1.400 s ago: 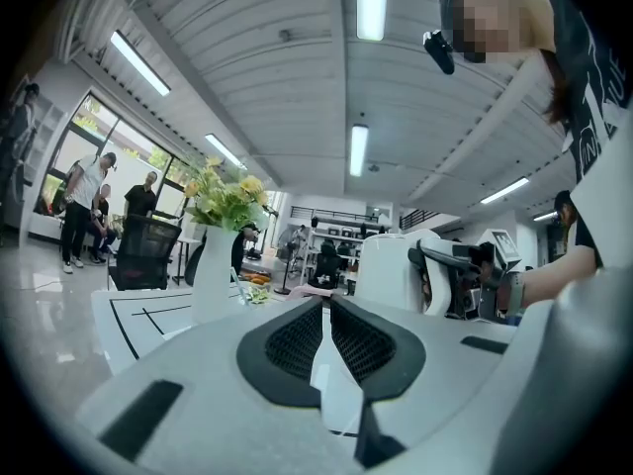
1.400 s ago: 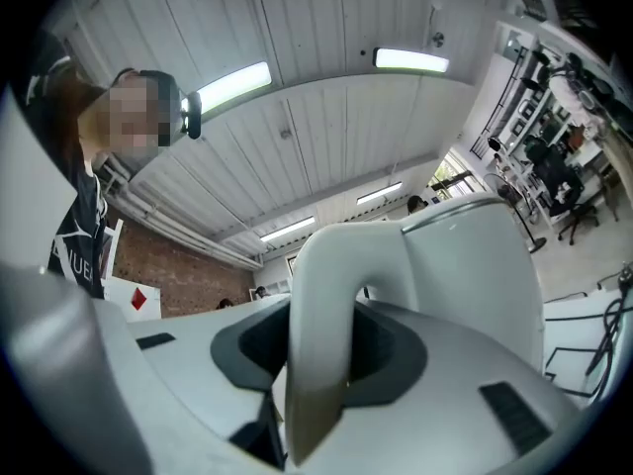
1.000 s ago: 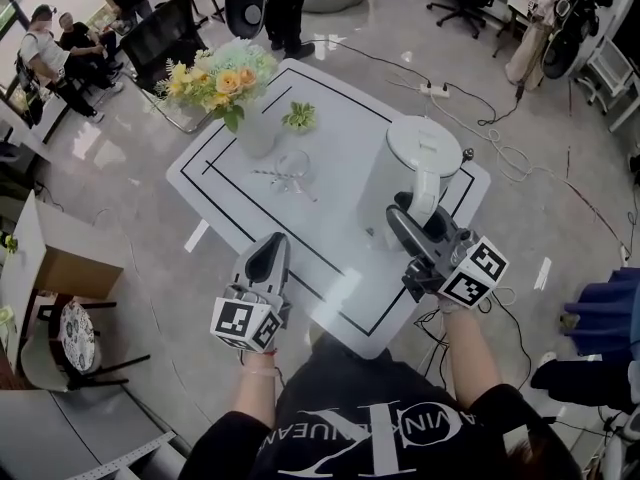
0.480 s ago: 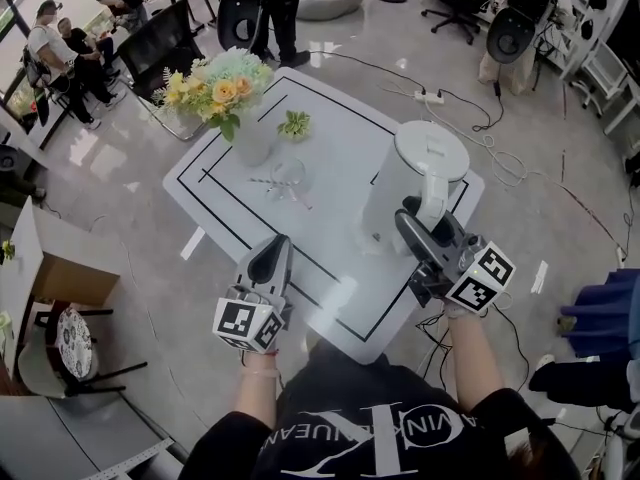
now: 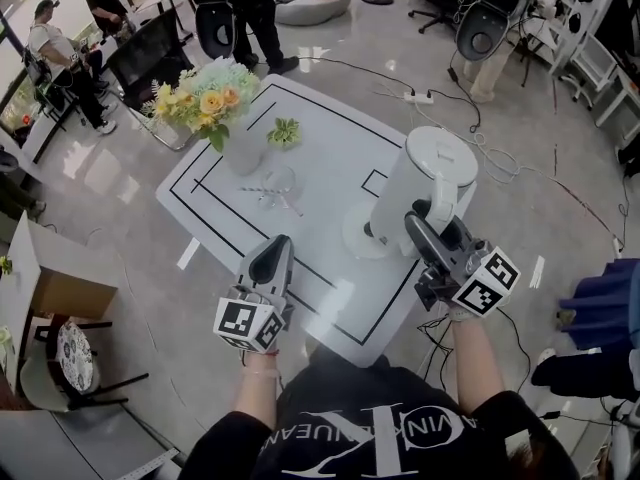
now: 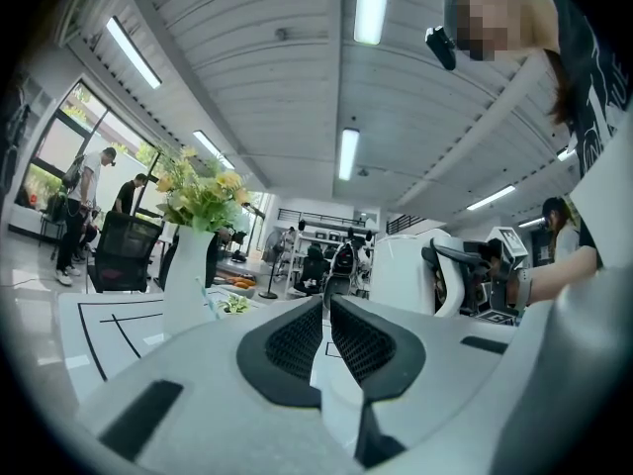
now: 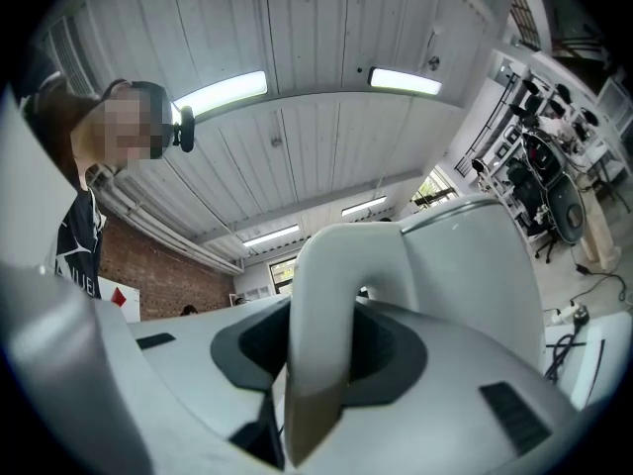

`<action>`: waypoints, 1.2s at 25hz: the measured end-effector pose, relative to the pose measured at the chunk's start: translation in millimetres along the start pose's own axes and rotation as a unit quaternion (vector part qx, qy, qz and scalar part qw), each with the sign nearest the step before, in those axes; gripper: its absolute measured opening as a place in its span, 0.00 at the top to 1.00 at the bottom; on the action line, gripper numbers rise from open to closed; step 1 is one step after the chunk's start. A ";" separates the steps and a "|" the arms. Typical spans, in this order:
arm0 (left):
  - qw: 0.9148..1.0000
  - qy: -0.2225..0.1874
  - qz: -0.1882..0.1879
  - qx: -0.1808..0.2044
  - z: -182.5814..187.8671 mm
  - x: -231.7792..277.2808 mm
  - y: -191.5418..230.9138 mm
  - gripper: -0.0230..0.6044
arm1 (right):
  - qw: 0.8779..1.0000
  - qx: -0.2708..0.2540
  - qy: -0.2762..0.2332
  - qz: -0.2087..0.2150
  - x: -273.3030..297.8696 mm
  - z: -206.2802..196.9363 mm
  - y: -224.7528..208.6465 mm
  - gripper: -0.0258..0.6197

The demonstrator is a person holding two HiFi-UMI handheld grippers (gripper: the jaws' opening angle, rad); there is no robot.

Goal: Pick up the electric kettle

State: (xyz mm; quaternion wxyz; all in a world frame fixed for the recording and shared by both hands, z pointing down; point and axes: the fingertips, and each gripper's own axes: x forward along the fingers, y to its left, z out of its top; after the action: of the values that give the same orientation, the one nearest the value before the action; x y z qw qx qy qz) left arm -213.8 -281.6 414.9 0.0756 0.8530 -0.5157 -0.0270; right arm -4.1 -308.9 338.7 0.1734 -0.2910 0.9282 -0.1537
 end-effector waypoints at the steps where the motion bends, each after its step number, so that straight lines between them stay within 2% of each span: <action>1: 1.000 0.000 -0.002 0.000 0.4 1.3 -0.4 0.92 | 1.000 0.001 -0.002 -0.004 -2.2 0.5 -1.4 0.77; 11: 1.000 0.002 -0.018 0.000 1.4 8.8 -8.5 0.92 | 0.999 -0.008 0.001 -0.032 -20.7 2.8 -9.5 0.77; 30: 1.000 -0.003 -0.020 0.000 4.8 14.3 -7.8 0.92 | 0.998 -0.019 -0.014 -0.065 -43.9 14.8 -21.1 0.77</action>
State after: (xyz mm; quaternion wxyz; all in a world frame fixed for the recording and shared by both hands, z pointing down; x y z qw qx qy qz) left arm -201.0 -291.1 409.4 0.0730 0.8631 -0.4987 -0.0311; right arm 46.1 -302.1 343.8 0.1705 -0.3562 0.9075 -0.1429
